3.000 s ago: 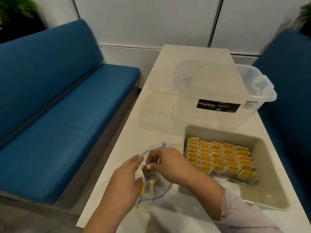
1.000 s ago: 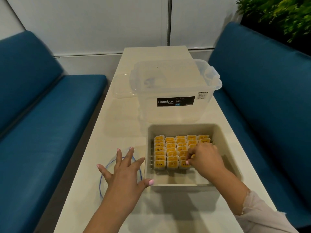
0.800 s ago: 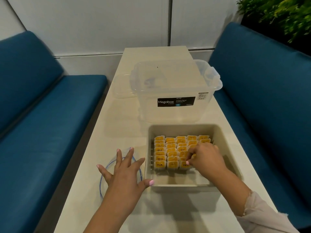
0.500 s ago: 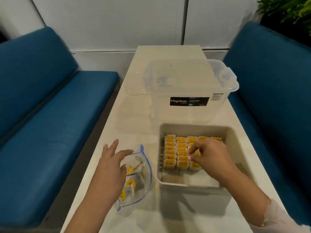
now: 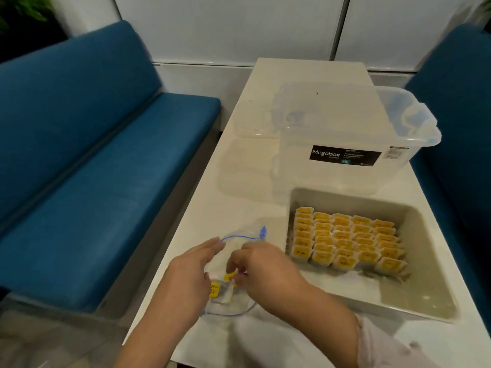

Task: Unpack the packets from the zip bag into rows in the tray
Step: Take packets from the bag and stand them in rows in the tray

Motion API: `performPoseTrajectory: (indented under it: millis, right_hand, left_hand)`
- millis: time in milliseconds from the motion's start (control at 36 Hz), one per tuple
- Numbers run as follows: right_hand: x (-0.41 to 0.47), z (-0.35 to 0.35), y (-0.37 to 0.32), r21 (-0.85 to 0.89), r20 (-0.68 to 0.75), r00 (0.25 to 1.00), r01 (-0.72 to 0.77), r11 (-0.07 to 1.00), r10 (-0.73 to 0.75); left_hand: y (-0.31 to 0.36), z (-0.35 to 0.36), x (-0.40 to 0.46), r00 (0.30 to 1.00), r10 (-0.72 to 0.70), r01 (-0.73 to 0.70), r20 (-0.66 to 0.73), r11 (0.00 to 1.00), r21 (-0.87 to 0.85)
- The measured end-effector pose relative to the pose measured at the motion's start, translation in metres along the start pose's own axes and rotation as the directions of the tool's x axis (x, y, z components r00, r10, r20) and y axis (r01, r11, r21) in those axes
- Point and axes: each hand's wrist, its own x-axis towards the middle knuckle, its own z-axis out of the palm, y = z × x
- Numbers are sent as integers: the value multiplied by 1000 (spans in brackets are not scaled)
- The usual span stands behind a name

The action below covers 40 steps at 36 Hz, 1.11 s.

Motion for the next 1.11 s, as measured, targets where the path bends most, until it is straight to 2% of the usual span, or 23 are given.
performPoseTrajectory:
  millis: [111, 222, 444, 750, 917, 1056, 1111]
  right_hand:
    - [6, 26, -8, -104, 95, 995, 16, 994, -6]
    - [9, 47, -11, -199, 173, 980, -61, 978, 97]
    - [13, 69, -10, -250, 82, 980, -157, 956, 182]
    - [14, 71, -10, -244, 107, 980, -139, 960, 170]
    - [19, 83, -14, -266, 98, 991, -64, 962, 93]
    - [23, 84, -20, -489, 236, 971, 76, 869, 48]
    - [24, 84, -22, -503, 242, 969, 85, 860, 46]
  left_hand:
    - [-2, -1, -8, 1000, 19, -20, -18, 996, -81]
    - [-8, 2, -17, 999, 41, -44, -32, 992, -122]
    - [-12, 5, -25, 999, 43, -46, -26, 991, -126]
    - [-10, 5, -27, 999, 40, -36, 23, 990, -135]
    - [-9, 6, -24, 998, 56, -53, 21, 992, -112]
    - [-6, 6, -26, 997, 57, -52, 44, 991, -120]
    - [-6, 5, -27, 998, 52, -47, 41, 992, -113]
